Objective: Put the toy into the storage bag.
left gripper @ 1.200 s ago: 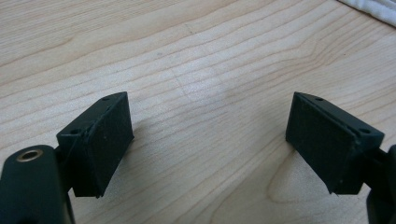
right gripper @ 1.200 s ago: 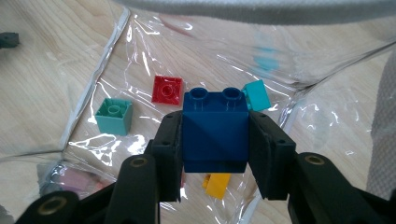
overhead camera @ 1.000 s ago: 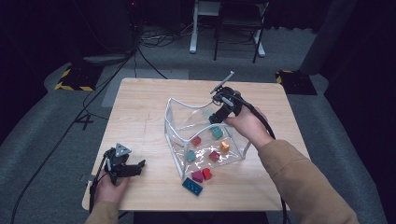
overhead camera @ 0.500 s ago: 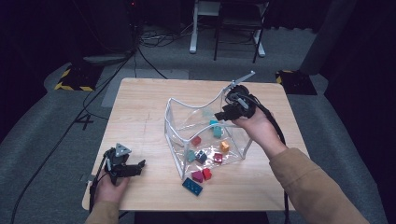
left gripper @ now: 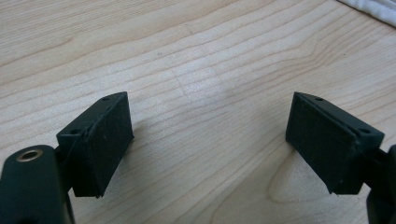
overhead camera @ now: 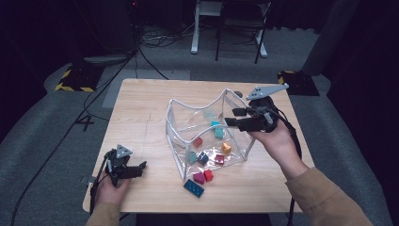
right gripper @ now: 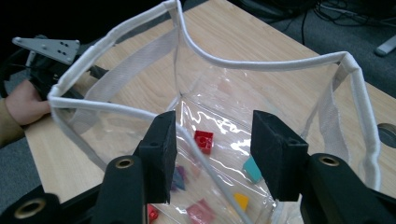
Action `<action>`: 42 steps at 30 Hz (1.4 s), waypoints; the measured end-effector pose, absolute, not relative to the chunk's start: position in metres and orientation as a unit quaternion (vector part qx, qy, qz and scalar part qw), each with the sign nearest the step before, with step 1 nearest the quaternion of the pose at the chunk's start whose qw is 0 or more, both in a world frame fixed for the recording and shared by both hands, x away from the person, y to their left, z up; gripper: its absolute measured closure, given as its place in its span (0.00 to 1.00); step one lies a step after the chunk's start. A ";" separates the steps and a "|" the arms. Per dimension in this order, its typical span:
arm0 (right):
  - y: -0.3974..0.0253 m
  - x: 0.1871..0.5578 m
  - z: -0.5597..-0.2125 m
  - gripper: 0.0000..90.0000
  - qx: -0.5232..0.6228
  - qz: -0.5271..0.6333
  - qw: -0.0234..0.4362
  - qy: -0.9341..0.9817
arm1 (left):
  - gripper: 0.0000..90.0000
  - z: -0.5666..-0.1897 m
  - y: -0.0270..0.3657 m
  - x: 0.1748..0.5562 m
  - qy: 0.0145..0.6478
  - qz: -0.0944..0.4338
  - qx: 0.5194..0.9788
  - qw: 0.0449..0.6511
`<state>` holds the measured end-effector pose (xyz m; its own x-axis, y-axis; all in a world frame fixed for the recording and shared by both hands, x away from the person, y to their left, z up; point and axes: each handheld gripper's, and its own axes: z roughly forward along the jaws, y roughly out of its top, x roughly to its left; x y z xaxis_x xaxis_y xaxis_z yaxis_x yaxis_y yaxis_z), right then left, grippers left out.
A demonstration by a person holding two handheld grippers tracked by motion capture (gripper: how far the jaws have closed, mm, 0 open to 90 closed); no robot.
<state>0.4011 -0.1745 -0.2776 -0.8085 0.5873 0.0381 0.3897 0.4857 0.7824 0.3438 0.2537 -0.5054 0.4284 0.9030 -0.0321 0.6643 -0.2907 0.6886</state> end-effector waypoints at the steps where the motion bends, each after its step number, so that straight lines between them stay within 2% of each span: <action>1: -0.176 0.398 -0.278 0.57 0.287 0.425 0.116 0.851 | 0.17 -0.505 0.254 0.344 0.501 0.186 0.782 0.321; 8: -0.187 0.376 -0.280 0.57 0.279 0.478 0.124 0.823 | 0.17 -0.505 0.254 0.344 0.501 0.186 0.782 0.321; 15: -0.184 0.356 -0.296 0.57 0.264 0.479 0.121 0.828 | 0.17 -0.505 0.254 0.344 0.501 0.186 0.782 0.321; 27: -0.174 0.335 -0.350 0.57 0.262 0.460 0.108 0.842 | 0.17 -0.505 0.254 0.344 0.503 0.186 0.781 0.321; 42: -0.155 0.329 -0.422 0.56 0.272 0.425 0.085 0.859 | 0.17 -0.505 0.254 0.344 0.504 0.186 0.780 0.321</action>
<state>0.3294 -0.1549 -0.4221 -0.8374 0.5399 0.0853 0.3957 0.4912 0.7759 0.3437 0.2539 -0.5054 0.4233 0.9054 -0.0332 0.6673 -0.2867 0.6874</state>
